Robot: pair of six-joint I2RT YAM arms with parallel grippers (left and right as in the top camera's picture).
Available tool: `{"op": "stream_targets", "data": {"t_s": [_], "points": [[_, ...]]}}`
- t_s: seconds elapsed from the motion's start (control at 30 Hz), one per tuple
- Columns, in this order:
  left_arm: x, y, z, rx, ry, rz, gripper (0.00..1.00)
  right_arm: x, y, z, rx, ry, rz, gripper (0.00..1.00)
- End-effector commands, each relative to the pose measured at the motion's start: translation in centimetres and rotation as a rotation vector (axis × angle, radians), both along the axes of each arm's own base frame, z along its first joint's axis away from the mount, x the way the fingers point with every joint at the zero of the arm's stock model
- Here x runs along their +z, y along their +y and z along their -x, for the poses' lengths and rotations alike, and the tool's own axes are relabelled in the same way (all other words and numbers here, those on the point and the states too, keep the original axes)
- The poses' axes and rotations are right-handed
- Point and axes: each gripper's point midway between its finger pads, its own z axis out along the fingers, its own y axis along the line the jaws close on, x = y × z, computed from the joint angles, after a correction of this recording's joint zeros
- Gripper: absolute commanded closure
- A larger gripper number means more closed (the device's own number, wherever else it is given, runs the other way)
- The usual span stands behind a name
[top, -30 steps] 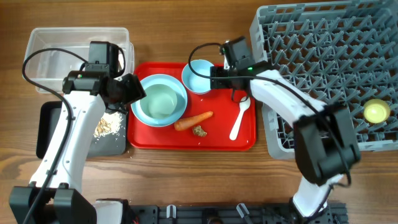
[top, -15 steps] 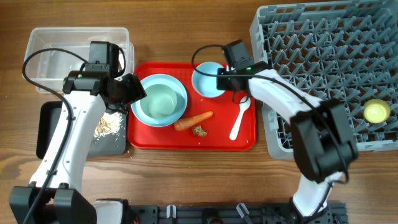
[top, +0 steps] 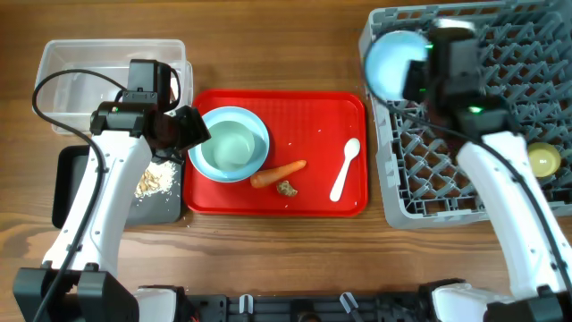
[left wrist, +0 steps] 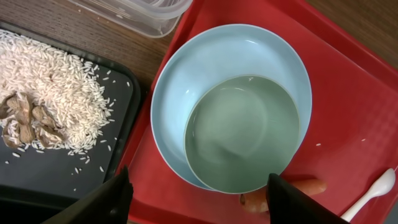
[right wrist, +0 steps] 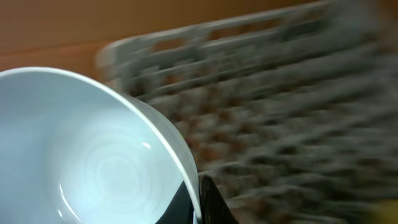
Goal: Sort waste into correct bins and load items into the dishwasher rack
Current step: 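Lift the light-blue cup with the right gripper toward the dish rack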
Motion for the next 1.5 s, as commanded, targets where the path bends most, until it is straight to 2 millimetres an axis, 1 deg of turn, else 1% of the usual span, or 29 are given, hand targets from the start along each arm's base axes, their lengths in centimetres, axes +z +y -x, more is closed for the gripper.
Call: {"op": "stream_targets", "data": {"t_s": [0.0,0.1,0.2,0.37,0.47,0.57,0.6,0.7,0.73,0.83,0.93,1.07,1.2,1.3,1.33,1.47], "points": [[0.6,0.3,-0.1,0.017,-0.019,-0.005,0.3,3.0,-7.1,1.7,-0.202,-0.019,0.23,0.96],[0.6,0.3,-0.1,0.017,-0.018,-0.005,0.3,3.6,-10.9,2.6,-0.327,-0.02,0.273,0.96],[0.6,0.3,-0.2,0.017,-0.019,-0.005,0.3,4.1,-13.9,3.2,-0.414,-0.038,0.281,0.96],[0.6,0.3,-0.2,0.017,-0.023,-0.004,0.29,6.1,-18.6,3.8,-0.527,-0.121,0.304,0.96],[0.6,0.3,-0.2,0.017,-0.023,-0.005,0.29,6.8,-20.5,3.9,-0.552,-0.133,0.34,0.96],[0.6,0.3,-0.2,0.016,-0.023,-0.005,0.29,6.9,-22.3,4.0,-0.585,-0.123,0.392,0.96],[0.6,0.3,-0.2,0.016,-0.023,-0.004,0.29,6.9,-23.4,4.2,-0.625,-0.117,0.423,0.96],[0.6,0.3,-0.2,0.017,-0.022,-0.005,0.29,6.6,-25.2,4.3,-0.668,-0.08,0.496,0.96],[0.6,0.3,-0.2,0.016,-0.022,-0.005,0.29,6.1,-26.3,4.1,-0.681,-0.046,0.544,0.96],[0.6,0.3,-0.2,0.017,-0.023,-0.005,0.29,5.0,-27.7,3.5,-0.701,-0.005,0.595,0.96],[0.6,0.3,-0.2,0.016,-0.023,-0.004,0.28,3.1,-28.9,2.4,-0.675,0.065,0.652,0.96],[0.6,0.3,-0.2,0.017,-0.023,-0.005,0.28,1.2,-30.9,2.3,-0.719,0.158,0.743,0.96],[0.6,0.3,-0.2,0.017,-0.023,-0.004,0.28,-0.9,-33.1,2.8,-0.796,0.277,0.852,0.96],[0.6,0.3,-0.2,0.017,-0.023,-0.004,0.28,-2.1,-33.8,3.1,-0.856,0.318,0.892,0.96],[0.6,0.3,-0.2,0.017,-0.023,-0.004,0.28,-3.3,-34.0,2.9,-0.859,0.346,0.903,0.96],[0.6,0.3,-0.2,0.016,-0.022,-0.002,0.28,-5.9,-34.2,2.7,-0.848,0.408,0.909,0.96]]}}
